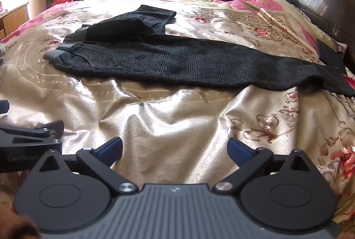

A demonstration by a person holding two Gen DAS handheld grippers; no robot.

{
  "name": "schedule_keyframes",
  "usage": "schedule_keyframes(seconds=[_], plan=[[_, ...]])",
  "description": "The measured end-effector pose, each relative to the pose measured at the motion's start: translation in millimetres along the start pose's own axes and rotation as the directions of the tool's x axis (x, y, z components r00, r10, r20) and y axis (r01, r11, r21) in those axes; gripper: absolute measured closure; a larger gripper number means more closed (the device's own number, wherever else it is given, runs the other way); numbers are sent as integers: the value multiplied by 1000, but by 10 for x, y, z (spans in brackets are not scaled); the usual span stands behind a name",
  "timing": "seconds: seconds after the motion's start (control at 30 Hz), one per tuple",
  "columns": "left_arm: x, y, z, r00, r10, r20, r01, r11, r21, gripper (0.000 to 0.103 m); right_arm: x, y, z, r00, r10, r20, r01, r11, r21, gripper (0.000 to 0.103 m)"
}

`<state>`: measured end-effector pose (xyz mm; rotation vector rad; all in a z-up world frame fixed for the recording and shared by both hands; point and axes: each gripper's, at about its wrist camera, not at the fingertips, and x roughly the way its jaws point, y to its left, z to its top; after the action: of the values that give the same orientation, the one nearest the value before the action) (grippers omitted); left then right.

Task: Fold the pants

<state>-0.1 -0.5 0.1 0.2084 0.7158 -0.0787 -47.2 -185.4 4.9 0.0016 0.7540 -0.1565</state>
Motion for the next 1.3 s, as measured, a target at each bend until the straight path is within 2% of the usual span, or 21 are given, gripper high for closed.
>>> schedule_keyframes(seconds=[0.13, 0.23, 1.3], plan=[[-51, 6, -13, 1000, 7, 26, -7, 1000, 8, 0, 14, -56, -13, 1000, -2, 8, 2, 1000, -4, 5], [-45, -10, -3, 1000, 11, 20, -11, 1000, 12, 0, 4, 9, -2, 1000, -27, 16, 27, 999, -35, 5], [-84, 13, 49, 1000, 3, 10, -3, 1000, -14, 0, -61, -4, 19, 1000, -14, 13, 14, 1000, -1, 6]])
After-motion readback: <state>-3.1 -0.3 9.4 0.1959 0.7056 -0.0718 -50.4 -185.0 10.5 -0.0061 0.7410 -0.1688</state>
